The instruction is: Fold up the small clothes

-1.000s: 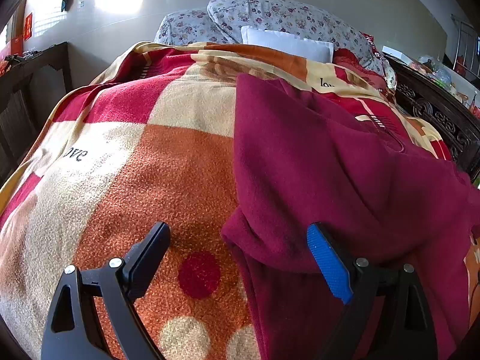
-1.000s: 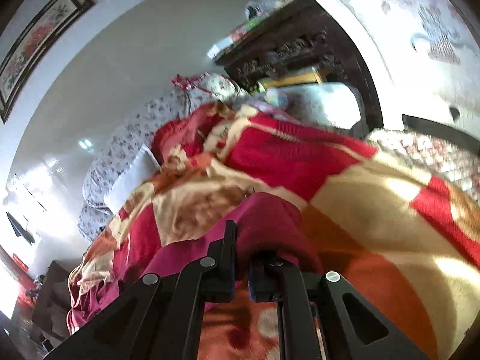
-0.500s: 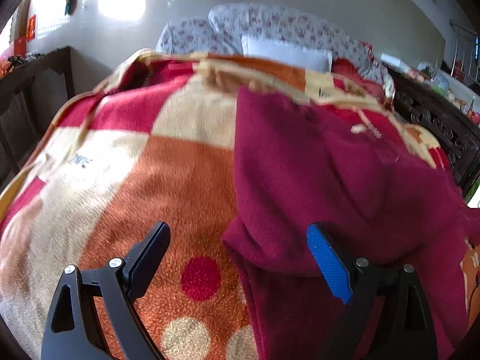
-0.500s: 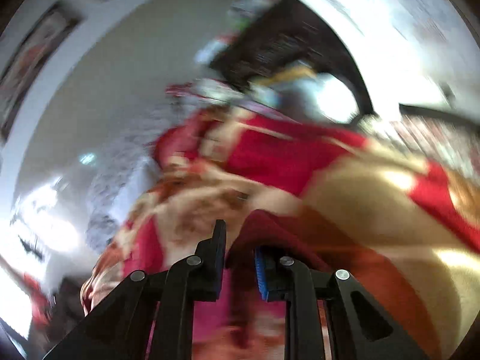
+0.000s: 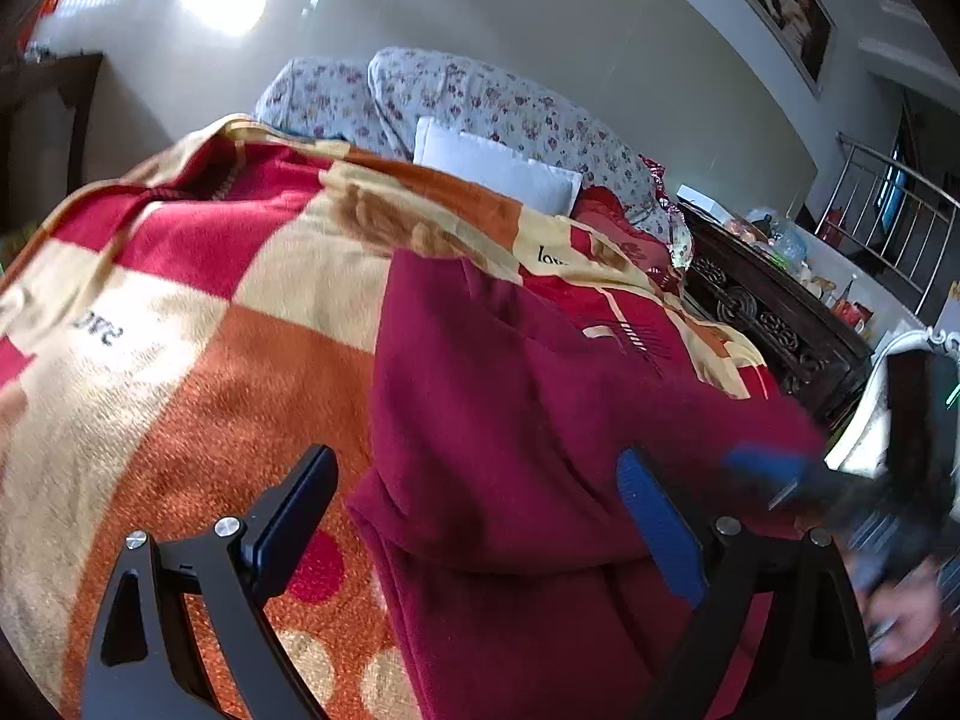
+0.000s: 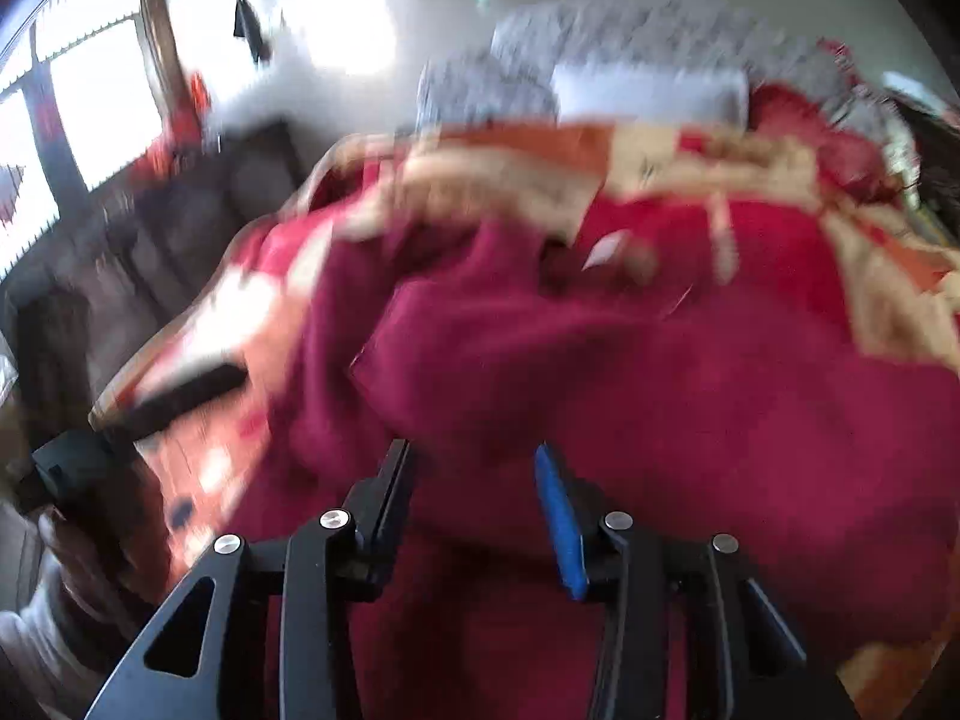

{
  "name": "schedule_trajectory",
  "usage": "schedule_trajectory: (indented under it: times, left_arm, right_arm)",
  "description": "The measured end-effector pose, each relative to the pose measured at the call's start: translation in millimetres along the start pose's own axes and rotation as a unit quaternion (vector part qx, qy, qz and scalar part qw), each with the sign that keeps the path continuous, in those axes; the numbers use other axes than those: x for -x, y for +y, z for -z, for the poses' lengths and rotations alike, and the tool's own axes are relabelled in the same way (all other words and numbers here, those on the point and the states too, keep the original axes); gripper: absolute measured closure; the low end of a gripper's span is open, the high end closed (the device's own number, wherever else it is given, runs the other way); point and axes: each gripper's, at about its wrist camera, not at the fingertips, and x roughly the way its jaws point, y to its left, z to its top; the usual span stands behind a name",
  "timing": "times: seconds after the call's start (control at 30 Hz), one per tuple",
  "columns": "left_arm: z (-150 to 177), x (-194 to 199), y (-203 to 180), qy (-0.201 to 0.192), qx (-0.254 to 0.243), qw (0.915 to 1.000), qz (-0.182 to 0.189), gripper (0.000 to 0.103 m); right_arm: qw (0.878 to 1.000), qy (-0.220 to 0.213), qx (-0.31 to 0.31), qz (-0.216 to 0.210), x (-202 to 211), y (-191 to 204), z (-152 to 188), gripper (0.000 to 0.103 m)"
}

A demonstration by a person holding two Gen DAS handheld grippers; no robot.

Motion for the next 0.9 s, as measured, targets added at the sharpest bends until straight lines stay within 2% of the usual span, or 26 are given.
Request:
schedule_trajectory:
  times: [0.07,0.2,0.27,0.33,0.4,0.5,0.57,0.7,0.77,0.8,0.87,0.9]
  left_arm:
    - [-0.2,-1.9,1.5,0.005,0.007,1.0000,0.004,0.009]
    - [1.1,-4.3,-0.6,0.014,0.011,0.9996,0.022,0.009]
    - [1.4,-5.2,-4.2,0.010,0.001,0.9999,0.007,0.009]
    - [-2.1,-7.4,-10.0,0.005,-0.010,0.9992,-0.038,0.009]
    - [-8.1,-12.8,-16.5,0.021,-0.009,0.9981,-0.058,0.009]
    - [-15.5,-29.0,-32.1,0.046,-0.021,0.9970,-0.058,0.009]
    - [-19.9,-42.4,-45.0,0.057,-0.040,0.9948,-0.075,0.009]
    - [-33.7,-66.9,-68.9,0.056,-0.072,0.9910,-0.098,0.009]
    - [-34.2,-84.3,-74.8,0.082,-0.081,0.9876,-0.107,0.010]
    - [-32.2,-93.3,-76.2,0.098,-0.085,0.9857,-0.108,0.012]
    - [-28.6,-105.0,-76.3,0.115,-0.093,0.9819,-0.119,0.030]
    - [-26.8,-106.9,-76.2,0.119,-0.093,0.9814,-0.118,0.035]
  right_arm:
    - [1.000,-0.003,-0.009,-0.005,0.7,-4.6,3.1,0.054]
    - [0.999,-0.034,-0.037,-0.001,32.9,-26.1,10.6,0.035]
    - [0.997,-0.051,-0.052,0.001,52.6,-28.2,16.2,0.033]
    - [0.996,-0.062,-0.069,-0.005,69.7,-38.5,23.7,0.033]
    - [0.994,-0.065,-0.082,-0.010,82.0,-49.0,32.9,0.031]
    - [0.992,-0.072,-0.103,-0.025,94.8,-61.6,46.1,0.029]
    - [0.989,-0.075,-0.123,-0.038,101.4,-70.0,54.0,0.029]
    - [0.984,-0.086,-0.146,-0.062,117.6,-80.8,64.8,0.028]
    - [0.983,-0.093,-0.145,-0.065,126.0,-82.2,68.2,0.026]
    - [0.983,-0.098,-0.144,-0.065,130.2,-82.9,70.1,0.023]
    - [0.982,-0.104,-0.146,-0.064,135.5,-85.4,72.4,0.021]
    - [0.981,-0.107,-0.148,-0.061,138.2,-87.6,74.0,0.021]
